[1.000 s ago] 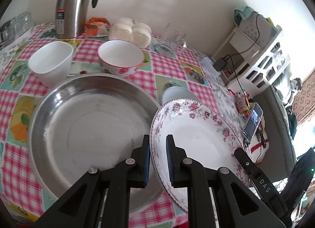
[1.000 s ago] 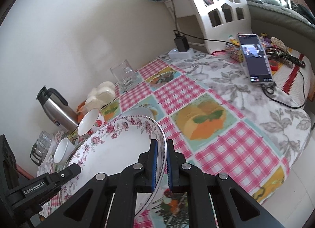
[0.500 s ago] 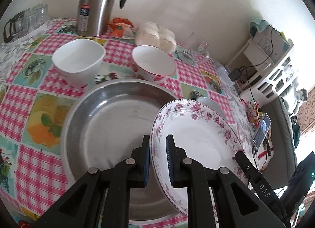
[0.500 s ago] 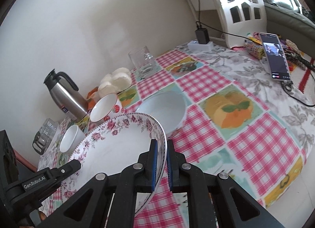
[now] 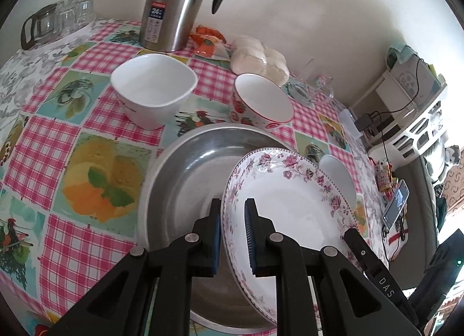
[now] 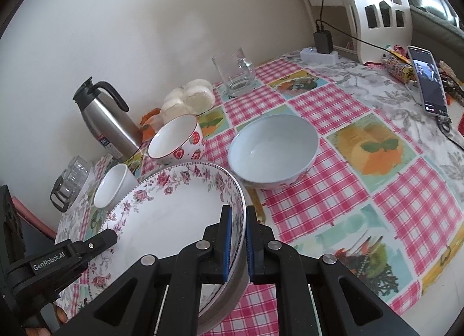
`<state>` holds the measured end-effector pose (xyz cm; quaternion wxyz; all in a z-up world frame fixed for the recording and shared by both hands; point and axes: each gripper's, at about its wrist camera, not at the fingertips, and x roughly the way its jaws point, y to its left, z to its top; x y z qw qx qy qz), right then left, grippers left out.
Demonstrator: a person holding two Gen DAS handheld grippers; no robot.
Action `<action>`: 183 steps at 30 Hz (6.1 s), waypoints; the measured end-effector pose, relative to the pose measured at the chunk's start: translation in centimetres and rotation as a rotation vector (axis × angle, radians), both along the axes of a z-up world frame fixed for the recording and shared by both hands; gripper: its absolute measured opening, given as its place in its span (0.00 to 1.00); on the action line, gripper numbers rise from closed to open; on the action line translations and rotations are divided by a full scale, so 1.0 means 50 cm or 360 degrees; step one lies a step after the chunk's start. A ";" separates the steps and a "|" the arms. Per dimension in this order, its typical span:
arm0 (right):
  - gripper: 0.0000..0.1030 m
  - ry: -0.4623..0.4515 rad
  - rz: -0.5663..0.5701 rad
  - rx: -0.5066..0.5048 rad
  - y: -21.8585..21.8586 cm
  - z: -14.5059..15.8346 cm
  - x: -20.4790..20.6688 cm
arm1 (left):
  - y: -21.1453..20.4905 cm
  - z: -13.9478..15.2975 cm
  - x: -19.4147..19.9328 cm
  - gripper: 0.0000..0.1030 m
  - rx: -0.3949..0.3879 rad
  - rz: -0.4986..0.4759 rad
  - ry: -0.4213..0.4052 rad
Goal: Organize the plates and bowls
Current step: 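Lower the floral plate flat into the steel basin, then open both grippers to release the floral plate in the basin, then move both grippers to the red-rimmed white bowl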
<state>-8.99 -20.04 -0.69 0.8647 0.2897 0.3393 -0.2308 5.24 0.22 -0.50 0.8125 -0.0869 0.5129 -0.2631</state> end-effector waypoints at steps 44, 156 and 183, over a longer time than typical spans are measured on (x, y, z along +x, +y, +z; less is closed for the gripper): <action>0.12 0.0204 0.0142 -0.0006 0.018 -0.070 0.085 | 0.005 -0.079 0.038 0.15 0.0211 0.0096 0.0123; 1.00 0.0017 0.0048 -0.0398 -0.081 0.090 0.168 | -0.126 0.047 0.139 0.93 0.0116 0.0118 -0.0345; 0.60 0.0404 0.0368 -0.0290 -0.130 0.020 0.427 | -0.190 -0.052 0.252 0.50 0.0092 0.0036 -0.0062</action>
